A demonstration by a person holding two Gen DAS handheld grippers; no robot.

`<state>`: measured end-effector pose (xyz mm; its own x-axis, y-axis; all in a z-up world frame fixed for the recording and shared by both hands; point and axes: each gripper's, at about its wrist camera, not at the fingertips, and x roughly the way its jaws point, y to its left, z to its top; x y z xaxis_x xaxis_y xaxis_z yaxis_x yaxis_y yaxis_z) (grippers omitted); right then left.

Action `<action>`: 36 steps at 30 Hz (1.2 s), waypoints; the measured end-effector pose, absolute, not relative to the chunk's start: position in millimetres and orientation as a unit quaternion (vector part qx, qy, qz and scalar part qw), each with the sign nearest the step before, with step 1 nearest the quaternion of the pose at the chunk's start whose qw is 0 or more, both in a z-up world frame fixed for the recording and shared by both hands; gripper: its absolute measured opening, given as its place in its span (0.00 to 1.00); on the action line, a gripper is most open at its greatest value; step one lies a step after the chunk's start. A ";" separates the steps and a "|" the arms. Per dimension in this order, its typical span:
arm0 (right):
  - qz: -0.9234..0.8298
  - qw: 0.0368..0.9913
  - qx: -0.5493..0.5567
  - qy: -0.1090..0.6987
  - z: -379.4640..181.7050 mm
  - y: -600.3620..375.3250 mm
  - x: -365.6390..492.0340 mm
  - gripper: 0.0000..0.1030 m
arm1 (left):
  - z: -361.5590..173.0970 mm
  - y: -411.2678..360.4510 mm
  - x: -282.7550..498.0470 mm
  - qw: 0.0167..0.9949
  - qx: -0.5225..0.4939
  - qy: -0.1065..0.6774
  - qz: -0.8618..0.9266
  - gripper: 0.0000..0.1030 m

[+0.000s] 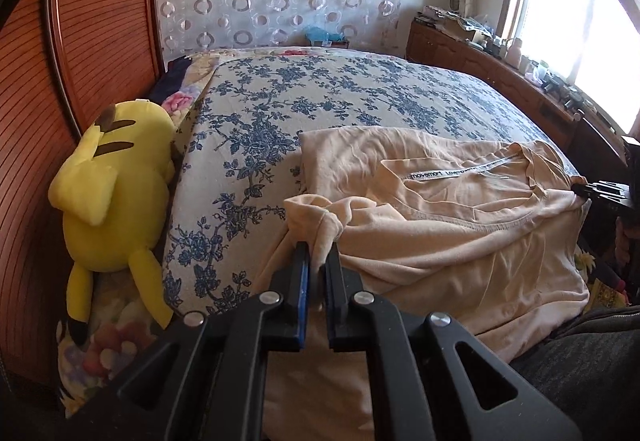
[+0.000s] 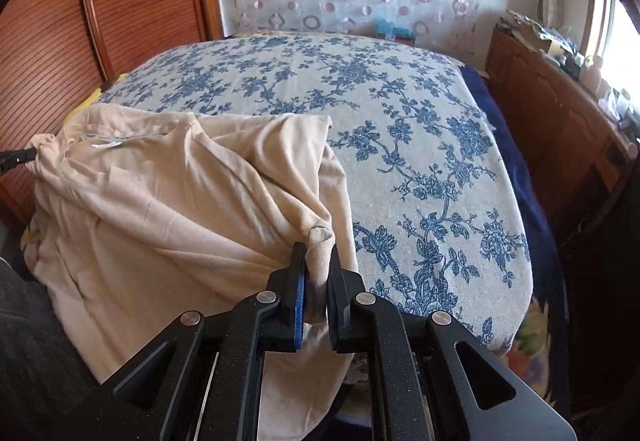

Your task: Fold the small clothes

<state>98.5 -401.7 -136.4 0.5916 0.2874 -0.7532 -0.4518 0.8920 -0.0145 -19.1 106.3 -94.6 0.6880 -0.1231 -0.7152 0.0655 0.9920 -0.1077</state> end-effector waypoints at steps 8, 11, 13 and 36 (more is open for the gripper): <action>0.183 0.901 -0.115 0.376 -115.5 -406.1 104.2 0.35 | -76.8 104.2 -18.6 0.925 -0.022 0.374 -0.061 0.10; 0.180 0.911 -0.110 0.353 -100.9 -408.5 108.4 0.49 | -66.6 105.0 -11.8 0.930 -0.021 0.361 -0.061 0.33; 0.180 0.915 -0.110 0.343 -94.6 -405.2 113.5 0.54 | -59.7 106.3 -4.6 0.934 -0.024 0.353 -0.059 0.42; 0.222 0.880 -0.106 0.407 -140.5 -357.9 190.0 0.56 | -101.3 111.8 106.0 0.899 -0.027 0.433 -0.062 0.58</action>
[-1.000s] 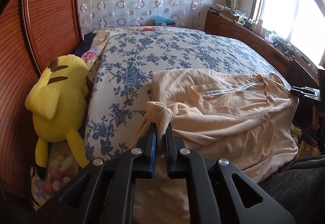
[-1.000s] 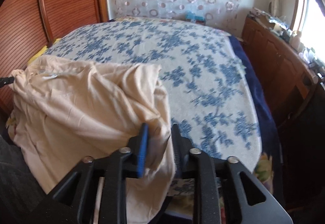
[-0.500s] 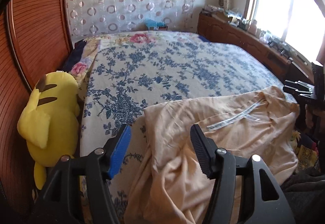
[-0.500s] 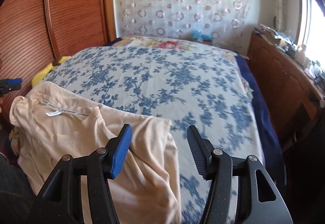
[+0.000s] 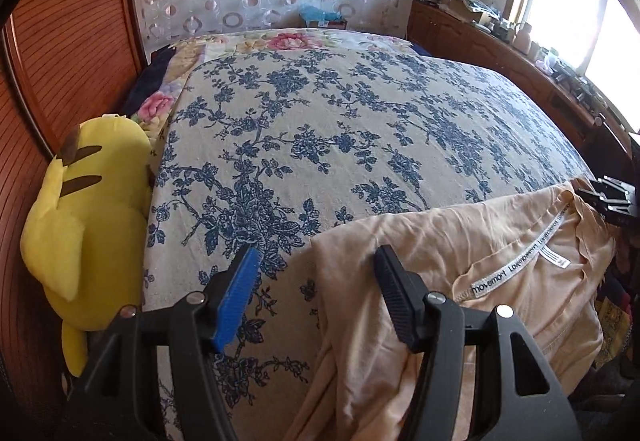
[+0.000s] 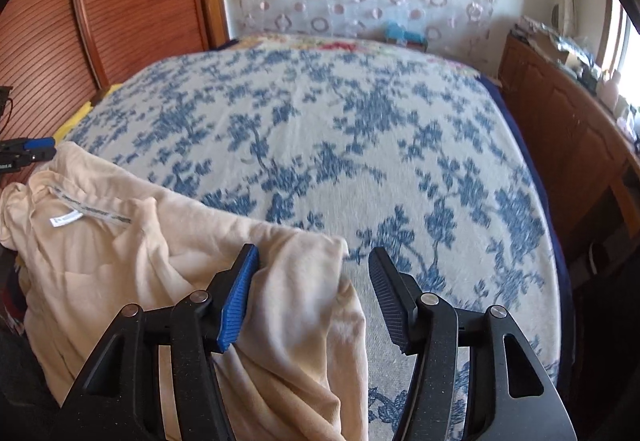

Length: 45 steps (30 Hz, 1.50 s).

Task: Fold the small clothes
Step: 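Open both grippers to release the folded hem, then grasp the peach shirt edge with both grippers and lift it off the bed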

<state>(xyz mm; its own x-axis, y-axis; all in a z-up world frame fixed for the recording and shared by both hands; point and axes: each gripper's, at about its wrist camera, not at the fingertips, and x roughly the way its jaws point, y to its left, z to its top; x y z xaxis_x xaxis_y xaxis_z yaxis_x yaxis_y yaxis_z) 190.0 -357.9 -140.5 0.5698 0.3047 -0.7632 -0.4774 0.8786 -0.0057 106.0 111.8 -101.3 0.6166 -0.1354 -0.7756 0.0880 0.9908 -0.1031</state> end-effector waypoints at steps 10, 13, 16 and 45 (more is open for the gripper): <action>0.271 0.860 -0.111 0.418 -142.7 -347.8 185.3 0.19 | -111.2 101.6 106.4 0.890 -0.027 0.445 -0.093 0.01; 0.282 0.863 -0.120 0.402 -136.1 -341.8 175.0 0.08 | -95.9 90.1 91.6 0.903 -0.007 0.418 -0.098 0.00; 0.285 0.882 -0.095 0.363 -113.6 -348.2 161.1 0.07 | -65.0 87.1 72.6 0.920 -0.018 0.377 -0.106 0.00; 0.332 0.940 -0.047 0.066 190.8 -386.3 79.1 0.05 | 190.6 120.8 1.0 0.995 -0.011 0.052 -0.084 0.00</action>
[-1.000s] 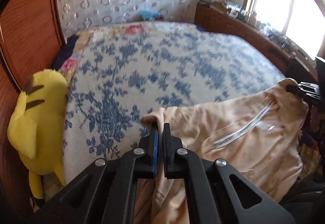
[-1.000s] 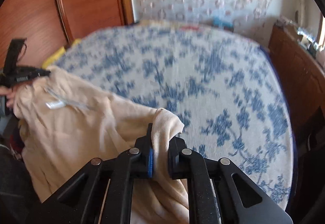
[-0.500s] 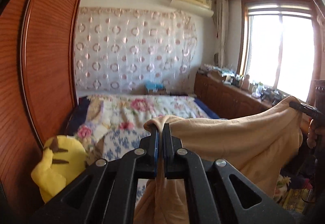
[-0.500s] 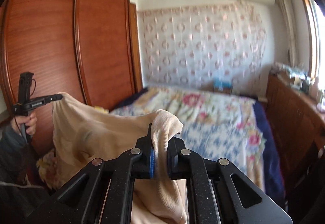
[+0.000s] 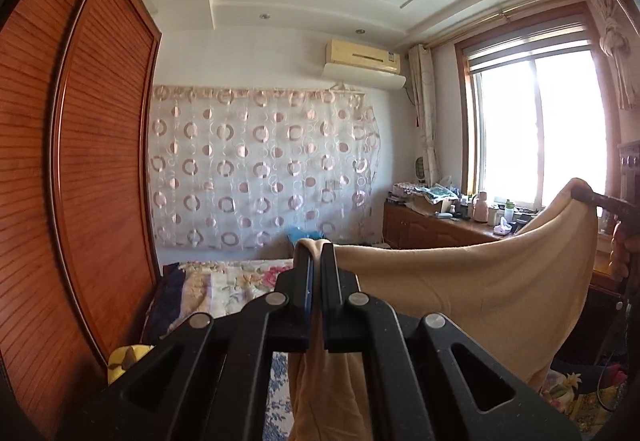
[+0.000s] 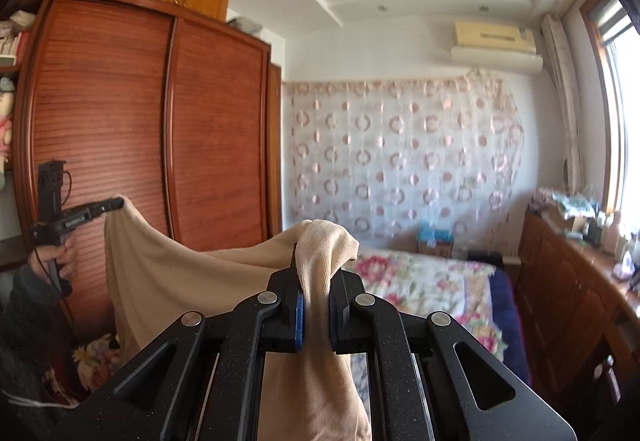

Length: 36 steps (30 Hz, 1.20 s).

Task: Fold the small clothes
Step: 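Grasp the peach shirt edge with both grippers and lift it off the bed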

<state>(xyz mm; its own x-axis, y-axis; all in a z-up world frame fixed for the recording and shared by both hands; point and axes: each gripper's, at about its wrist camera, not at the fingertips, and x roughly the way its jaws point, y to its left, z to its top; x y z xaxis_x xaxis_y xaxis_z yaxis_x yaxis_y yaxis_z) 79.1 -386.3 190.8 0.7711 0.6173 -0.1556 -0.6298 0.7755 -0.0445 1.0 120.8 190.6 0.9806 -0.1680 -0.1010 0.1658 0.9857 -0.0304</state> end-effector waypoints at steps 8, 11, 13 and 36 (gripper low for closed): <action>0.314 0.946 -0.074 0.013 254.5 -379.5 75.3 0.05 | 243.5 123.6 -0.1 0.997 0.011 -0.002 -0.070 0.00; 0.293 0.952 -0.087 0.004 272.6 -377.3 88.8 0.05 | 248.1 124.4 16.8 0.998 0.023 0.000 -0.054 0.00; 0.282 0.955 -0.092 0.015 277.0 -373.9 105.0 0.05 | 241.9 126.3 36.5 0.999 0.022 0.010 -0.047 0.00; 0.172 0.924 -0.132 0.316 -0.7 -307.7 385.8 0.05 | 6.5 85.6 274.2 0.964 0.041 0.262 0.002 0.01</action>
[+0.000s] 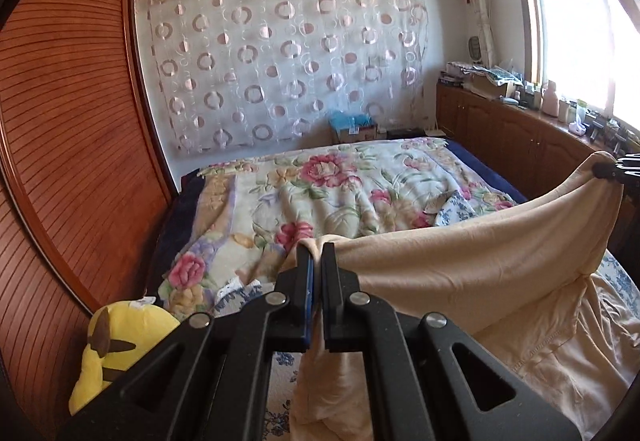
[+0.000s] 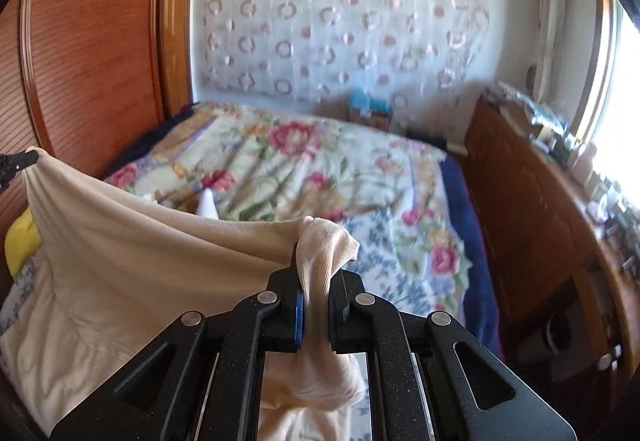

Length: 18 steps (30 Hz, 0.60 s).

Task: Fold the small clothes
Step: 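Grasp the peach shirt edge with both grippers and lift it off the bed, then lower the shirt onto the bed and open both grippers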

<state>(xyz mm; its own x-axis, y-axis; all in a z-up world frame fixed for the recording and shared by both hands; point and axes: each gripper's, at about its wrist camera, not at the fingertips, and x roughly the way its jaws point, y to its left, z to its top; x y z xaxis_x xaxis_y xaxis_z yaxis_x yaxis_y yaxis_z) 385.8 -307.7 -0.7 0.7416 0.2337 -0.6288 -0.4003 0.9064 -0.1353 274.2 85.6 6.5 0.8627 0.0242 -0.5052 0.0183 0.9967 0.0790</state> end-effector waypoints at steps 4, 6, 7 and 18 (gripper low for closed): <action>0.171 0.923 -0.109 0.327 -21.5 -311.2 390.4 0.06 | -0.9 82.1 276.1 0.957 0.038 0.286 -0.005 0.06; 0.171 0.922 -0.096 0.335 -27.2 -311.6 392.3 0.07 | -1.4 81.3 276.2 0.954 0.035 0.298 -0.013 0.16; 0.171 0.921 -0.091 0.339 -30.0 -311.6 393.1 0.09 | -0.9 82.0 275.4 0.954 0.035 0.298 -0.014 0.28; 0.155 0.923 -0.076 0.345 -51.7 -319.6 372.6 0.46 | -25.2 82.2 221.6 0.944 0.024 0.325 -0.056 0.56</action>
<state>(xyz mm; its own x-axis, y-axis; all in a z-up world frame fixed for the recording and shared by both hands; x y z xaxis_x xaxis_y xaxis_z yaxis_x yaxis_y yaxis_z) 372.6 -319.6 -51.7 0.7144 0.2333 -0.6597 -0.3376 0.9407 -0.0330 221.6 82.2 -25.2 0.7826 -0.0903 -0.6160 0.1221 0.9925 0.0097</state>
